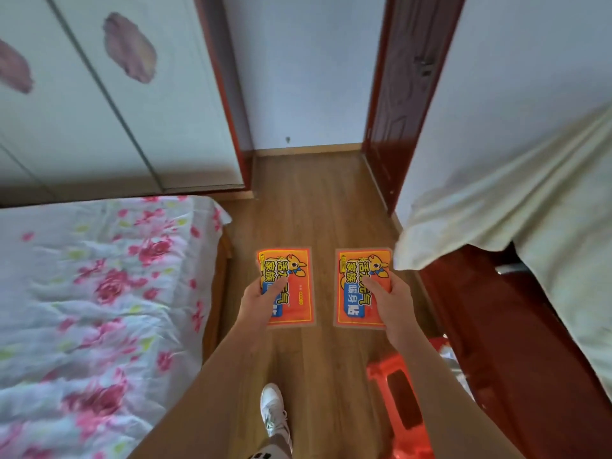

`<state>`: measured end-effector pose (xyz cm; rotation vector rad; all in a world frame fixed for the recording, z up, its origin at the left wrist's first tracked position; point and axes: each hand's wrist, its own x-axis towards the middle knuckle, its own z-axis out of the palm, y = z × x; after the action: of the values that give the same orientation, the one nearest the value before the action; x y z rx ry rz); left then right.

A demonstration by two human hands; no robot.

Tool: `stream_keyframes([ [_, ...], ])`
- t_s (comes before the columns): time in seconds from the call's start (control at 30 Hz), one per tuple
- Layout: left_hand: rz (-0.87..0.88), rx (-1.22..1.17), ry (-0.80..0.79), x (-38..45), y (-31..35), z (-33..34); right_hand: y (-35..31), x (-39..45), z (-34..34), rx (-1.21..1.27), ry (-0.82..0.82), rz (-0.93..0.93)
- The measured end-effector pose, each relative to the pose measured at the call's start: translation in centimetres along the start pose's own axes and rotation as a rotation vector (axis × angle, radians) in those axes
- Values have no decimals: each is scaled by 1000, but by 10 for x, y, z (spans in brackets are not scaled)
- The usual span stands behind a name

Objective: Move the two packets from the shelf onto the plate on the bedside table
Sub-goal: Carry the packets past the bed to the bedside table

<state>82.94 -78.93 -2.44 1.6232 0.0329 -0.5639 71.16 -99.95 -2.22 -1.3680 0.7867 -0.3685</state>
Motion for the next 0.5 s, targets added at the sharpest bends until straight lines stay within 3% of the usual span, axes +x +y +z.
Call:
stream_keyframes([
  [0.3, -4, -95, 99, 125, 32, -102, -43, 97, 151, -107, -82, 18],
  [0.5, -8, -102, 72, 206, 62, -136, -62, 157, 216, -116, -88, 21],
])
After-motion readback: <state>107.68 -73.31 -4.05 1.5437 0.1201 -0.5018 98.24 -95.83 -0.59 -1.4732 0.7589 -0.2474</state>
